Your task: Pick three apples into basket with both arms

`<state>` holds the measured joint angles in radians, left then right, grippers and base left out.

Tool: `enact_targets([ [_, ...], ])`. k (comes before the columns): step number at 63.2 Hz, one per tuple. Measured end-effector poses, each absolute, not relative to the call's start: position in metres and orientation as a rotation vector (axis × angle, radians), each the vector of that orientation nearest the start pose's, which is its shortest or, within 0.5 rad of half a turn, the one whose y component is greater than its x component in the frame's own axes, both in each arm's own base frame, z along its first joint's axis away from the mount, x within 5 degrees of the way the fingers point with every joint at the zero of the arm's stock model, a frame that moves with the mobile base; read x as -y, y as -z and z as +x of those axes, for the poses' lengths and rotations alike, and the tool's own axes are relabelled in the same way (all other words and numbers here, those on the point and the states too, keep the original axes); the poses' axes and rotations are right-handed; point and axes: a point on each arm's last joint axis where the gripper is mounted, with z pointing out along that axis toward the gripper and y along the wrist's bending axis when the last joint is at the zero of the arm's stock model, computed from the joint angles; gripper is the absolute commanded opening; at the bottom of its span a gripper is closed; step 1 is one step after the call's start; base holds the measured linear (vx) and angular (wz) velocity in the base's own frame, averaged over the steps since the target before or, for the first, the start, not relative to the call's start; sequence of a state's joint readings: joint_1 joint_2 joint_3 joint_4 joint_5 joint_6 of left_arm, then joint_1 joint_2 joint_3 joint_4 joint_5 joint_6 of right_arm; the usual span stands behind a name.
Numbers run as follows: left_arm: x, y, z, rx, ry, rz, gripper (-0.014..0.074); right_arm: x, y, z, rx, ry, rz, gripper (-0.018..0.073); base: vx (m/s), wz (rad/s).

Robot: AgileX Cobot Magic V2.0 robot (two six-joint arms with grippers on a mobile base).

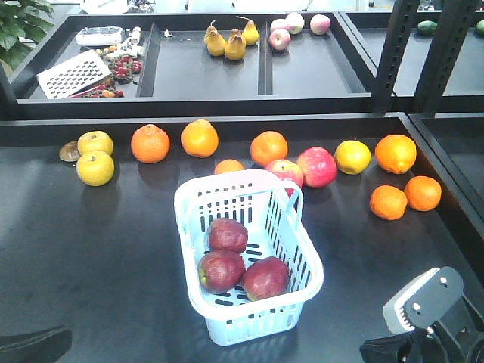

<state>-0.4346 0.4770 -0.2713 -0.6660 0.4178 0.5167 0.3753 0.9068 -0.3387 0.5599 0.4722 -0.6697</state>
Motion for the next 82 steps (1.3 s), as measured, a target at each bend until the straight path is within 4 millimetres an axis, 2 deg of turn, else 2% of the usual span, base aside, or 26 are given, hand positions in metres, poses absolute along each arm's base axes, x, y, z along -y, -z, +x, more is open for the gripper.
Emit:
enact_targets([
  [9,0.058,-0.227,0.081,-2.045,0.636,0.336,-0.0006,-0.073,-0.204,0.126,-2.345,-0.393,-0.755,-0.0004,0.00,0.00],
  [23,0.041,-0.171,0.078,-2.112,0.627,-0.058,-0.0006,-0.073,-0.204,0.126,-2.345,-0.393,-0.755,-0.0004,0.00,0.00],
  [27,0.038,-0.164,0.077,-2.117,0.636,-0.118,-0.0006,-0.073,-0.204,0.126,-2.345,-0.393,-0.755,-0.0004,0.00,0.00],
  [38,0.037,-0.168,0.079,-2.056,0.547,0.010,-0.0006,-0.073,-0.204,0.126,-2.345,-0.393,-0.755,-0.0004,0.00,0.00],
  [47,0.039,-0.178,0.083,-1.913,0.473,0.164,-0.0006,-0.073,-0.204,0.126,-2.345,-0.393,-0.755,-0.0004,0.00,0.00],
  [57,0.039,-0.185,0.084,-1.807,0.419,0.257,-0.0006,-0.073,-0.204,0.126,-2.345,-0.393,-0.755,-0.0004,0.00,0.00],
  [69,0.032,-0.197,0.075,-1.674,0.404,0.220,-0.0006,-0.073,-0.204,0.126,-2.345,-0.393,-0.754,-0.0004,0.00,0.00],
  [82,0.017,-0.203,0.061,-1.563,0.280,0.147,-0.0006,-0.073,-0.204,0.126,-2.346,-0.394,-0.755,-0.0004,0.00,0.00],
])
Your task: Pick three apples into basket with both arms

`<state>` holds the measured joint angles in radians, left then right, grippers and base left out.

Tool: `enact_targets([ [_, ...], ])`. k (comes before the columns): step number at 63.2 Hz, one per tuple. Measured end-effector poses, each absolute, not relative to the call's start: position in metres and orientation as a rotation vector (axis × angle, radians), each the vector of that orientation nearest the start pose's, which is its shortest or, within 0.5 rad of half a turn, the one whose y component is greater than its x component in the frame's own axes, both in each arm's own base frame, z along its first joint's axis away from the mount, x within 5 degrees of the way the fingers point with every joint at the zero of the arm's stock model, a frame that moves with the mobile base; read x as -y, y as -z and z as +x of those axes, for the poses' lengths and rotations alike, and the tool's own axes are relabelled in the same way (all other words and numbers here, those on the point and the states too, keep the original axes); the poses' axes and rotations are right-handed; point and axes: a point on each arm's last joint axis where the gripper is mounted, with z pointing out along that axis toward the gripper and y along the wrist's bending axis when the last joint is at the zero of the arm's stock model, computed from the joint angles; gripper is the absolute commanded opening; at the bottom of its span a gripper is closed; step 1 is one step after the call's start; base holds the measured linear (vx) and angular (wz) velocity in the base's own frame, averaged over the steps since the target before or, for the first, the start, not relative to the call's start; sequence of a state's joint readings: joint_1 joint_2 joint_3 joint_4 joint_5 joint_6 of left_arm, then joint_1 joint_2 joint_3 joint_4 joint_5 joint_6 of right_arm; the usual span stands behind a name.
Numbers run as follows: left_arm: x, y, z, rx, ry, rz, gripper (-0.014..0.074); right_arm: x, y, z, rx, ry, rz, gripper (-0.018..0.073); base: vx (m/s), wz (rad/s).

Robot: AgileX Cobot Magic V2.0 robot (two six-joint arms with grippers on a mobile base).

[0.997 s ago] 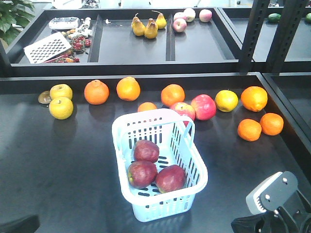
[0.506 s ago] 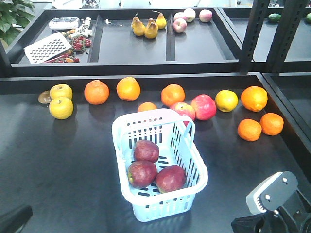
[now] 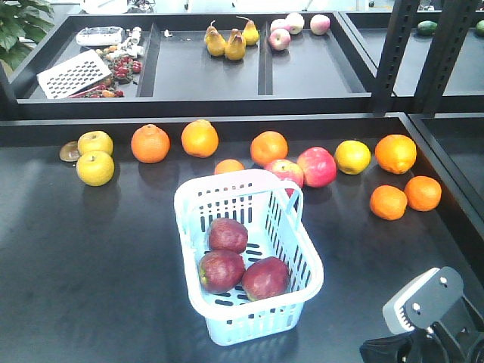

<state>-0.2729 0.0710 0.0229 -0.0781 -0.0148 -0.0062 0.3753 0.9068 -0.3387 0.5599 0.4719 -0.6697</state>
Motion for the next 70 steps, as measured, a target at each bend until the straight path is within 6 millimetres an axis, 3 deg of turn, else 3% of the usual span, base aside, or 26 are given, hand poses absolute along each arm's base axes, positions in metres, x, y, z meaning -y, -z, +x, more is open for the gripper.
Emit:
enact_targets([
  [15,0.004,-0.197,0.056,-1.600,0.118,-0.003,-0.0006,-0.073,-0.204,0.126,-2.346,-0.394,-0.755,-0.0004,0.00,0.00],
  [30,-0.002,-0.196,0.056,-1.604,0.062,-0.117,-0.0006,-0.073,-0.204,0.126,-2.346,-0.393,-0.756,-0.0004,0.00,0.00],
  [70,-0.003,-0.195,0.056,-1.605,0.054,-0.159,-0.0006,-0.073,-0.204,0.126,-2.346,-0.393,-0.756,-0.0004,0.00,0.00],
])
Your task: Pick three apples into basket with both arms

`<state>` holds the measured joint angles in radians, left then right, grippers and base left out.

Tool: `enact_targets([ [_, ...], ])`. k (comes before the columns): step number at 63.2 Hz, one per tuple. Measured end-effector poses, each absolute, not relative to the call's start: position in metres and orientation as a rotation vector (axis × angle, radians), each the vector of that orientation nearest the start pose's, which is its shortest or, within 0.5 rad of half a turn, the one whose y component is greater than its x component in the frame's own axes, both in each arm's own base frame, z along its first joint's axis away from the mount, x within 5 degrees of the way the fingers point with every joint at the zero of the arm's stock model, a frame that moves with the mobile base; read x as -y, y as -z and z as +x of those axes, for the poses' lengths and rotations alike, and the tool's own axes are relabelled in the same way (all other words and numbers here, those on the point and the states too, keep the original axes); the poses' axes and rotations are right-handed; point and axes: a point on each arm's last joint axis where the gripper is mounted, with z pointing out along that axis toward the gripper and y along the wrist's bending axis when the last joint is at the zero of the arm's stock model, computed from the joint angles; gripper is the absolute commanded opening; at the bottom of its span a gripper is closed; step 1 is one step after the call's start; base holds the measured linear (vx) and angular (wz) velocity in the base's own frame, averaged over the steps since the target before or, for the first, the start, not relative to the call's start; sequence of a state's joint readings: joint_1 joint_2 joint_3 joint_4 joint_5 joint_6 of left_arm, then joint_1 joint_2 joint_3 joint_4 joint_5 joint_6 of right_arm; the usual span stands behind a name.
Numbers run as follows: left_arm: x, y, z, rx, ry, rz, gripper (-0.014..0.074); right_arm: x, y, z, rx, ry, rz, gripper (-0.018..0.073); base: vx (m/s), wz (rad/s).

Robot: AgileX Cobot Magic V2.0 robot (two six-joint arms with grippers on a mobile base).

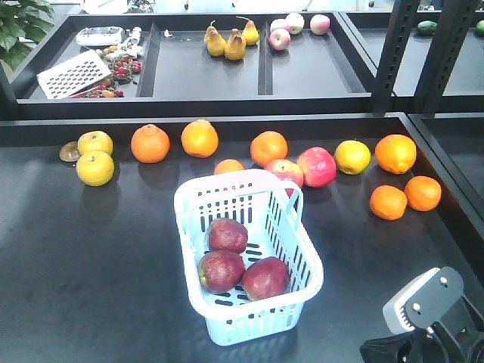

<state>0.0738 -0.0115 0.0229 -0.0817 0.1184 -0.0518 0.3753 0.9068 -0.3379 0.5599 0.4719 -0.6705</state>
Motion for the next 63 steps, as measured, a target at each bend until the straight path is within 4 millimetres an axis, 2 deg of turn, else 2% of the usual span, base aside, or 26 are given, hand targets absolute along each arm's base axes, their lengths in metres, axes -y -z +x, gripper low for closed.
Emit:
enact_targets([
  [63,-0.0033,-0.1953,0.0564,-1.606,0.054,-0.159,-0.0006,-0.0735,-0.2036,0.1248,-2.361,-0.406,-0.748,-0.0004,0.00,0.00],
])
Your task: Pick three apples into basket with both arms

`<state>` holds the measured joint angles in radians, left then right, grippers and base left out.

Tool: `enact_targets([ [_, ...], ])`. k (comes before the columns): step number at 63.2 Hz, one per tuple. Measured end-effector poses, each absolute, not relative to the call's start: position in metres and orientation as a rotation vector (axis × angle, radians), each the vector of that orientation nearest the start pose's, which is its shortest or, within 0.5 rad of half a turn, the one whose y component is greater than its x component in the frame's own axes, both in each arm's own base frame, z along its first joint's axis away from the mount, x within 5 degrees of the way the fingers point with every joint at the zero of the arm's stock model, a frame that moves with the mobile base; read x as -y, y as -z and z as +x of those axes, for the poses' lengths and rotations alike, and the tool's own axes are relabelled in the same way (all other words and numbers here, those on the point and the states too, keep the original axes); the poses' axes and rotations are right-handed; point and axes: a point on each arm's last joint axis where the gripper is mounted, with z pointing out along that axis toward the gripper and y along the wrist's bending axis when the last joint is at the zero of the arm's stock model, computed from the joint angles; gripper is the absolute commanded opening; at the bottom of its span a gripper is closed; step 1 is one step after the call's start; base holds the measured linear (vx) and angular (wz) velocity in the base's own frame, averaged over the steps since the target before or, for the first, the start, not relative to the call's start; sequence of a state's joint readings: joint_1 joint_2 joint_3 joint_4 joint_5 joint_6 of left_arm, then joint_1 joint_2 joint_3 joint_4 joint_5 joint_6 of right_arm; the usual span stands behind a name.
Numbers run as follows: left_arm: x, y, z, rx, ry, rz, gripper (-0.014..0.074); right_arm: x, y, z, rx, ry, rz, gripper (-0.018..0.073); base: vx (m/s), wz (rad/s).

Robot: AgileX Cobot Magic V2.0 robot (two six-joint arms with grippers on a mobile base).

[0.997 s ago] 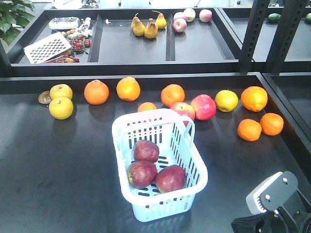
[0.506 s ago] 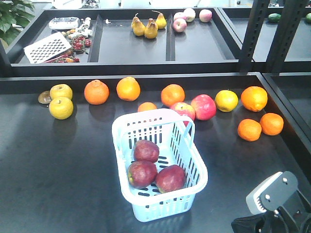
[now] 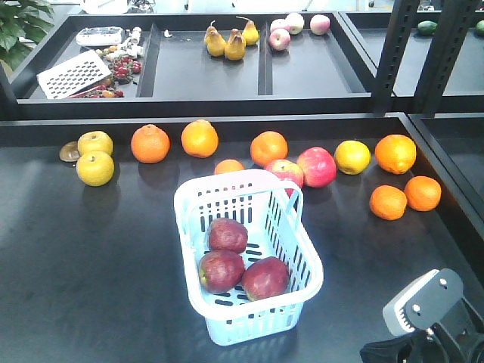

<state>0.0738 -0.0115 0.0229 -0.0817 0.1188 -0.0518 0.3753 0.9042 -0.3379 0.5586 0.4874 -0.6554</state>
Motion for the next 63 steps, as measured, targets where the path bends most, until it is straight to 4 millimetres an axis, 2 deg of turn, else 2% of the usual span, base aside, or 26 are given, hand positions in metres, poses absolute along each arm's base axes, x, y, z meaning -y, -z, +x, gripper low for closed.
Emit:
enact_targets([
  [8,-0.003,-0.195,0.056,-1.606,0.054,-0.159,-0.0006,-0.069,-0.209,0.121,-2.348,-0.379,-0.687,-0.0004,0.00,0.00],
  [18,-0.003,-0.195,0.056,-1.606,0.054,-0.159,-0.0006,-0.055,-0.218,0.113,-2.298,-0.304,-0.489,-0.0004,0.00,0.00],
  [29,-0.003,-0.195,0.056,-1.606,0.054,-0.159,-0.0006,-0.038,-0.197,0.097,-2.158,-0.315,-0.222,-0.0004,0.00,0.00],
  [35,-0.003,-0.195,0.056,-1.607,0.054,-0.159,-0.0006,-0.032,-0.178,0.085,-2.077,-0.342,-0.178,-0.0004,0.00,0.00],
  [40,-0.003,-0.195,0.056,-1.607,0.054,-0.159,-0.0006,-0.029,-0.170,0.077,-2.019,-0.362,-0.163,-0.0004,0.00,0.00],
  [52,-0.003,-0.195,0.056,-1.607,0.054,-0.159,-0.0006,-0.021,-0.178,0.066,-1.865,-0.365,-0.103,-0.0004,0.00,0.00],
  [63,-0.003,-0.195,0.056,-1.607,0.054,-0.159,-0.0006,-0.008,-0.187,0.058,-1.709,-0.245,0.024,-0.0004,0.00,0.00],
])
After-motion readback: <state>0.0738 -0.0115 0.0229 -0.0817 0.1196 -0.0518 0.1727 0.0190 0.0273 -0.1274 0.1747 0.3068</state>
